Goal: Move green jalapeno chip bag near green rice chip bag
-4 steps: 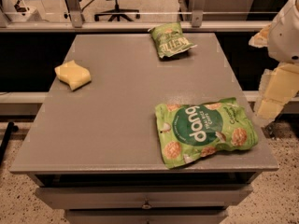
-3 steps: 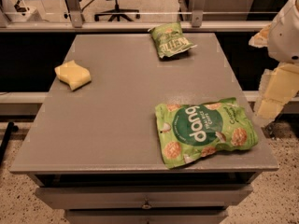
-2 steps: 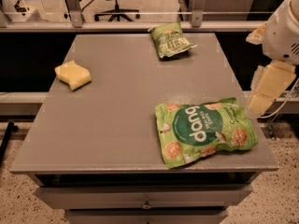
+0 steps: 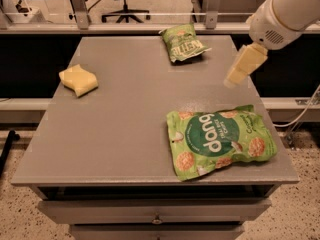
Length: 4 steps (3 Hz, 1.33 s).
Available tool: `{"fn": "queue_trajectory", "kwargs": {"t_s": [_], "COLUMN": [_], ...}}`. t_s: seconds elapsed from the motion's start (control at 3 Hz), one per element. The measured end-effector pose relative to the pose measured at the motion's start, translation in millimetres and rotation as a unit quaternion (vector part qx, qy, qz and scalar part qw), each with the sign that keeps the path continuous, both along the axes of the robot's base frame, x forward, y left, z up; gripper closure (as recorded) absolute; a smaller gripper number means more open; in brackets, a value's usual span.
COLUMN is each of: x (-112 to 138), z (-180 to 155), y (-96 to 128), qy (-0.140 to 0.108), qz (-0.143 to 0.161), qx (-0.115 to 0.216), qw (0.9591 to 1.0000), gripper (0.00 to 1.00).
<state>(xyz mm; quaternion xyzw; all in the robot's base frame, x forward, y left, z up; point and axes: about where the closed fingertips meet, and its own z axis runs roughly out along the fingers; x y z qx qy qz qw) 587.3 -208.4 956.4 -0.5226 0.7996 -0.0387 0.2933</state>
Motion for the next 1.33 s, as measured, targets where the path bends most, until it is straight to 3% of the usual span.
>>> {"fn": "queue_trajectory", "kwargs": {"t_s": [0.33, 0.67, 1.33], "x": [67.7, 126.2, 205.5], "z": [-12.5, -33.0, -64.9], "y": [7.7, 22.3, 72.9], "qy": [-0.034, -0.04, -0.023], "qz": [-0.03, -0.056, -0.084], "qx": [0.053, 0.122, 0.216], "qw": [0.9976, 0.9901, 0.9726], "gripper": [0.0, 0.0, 0.0]}}
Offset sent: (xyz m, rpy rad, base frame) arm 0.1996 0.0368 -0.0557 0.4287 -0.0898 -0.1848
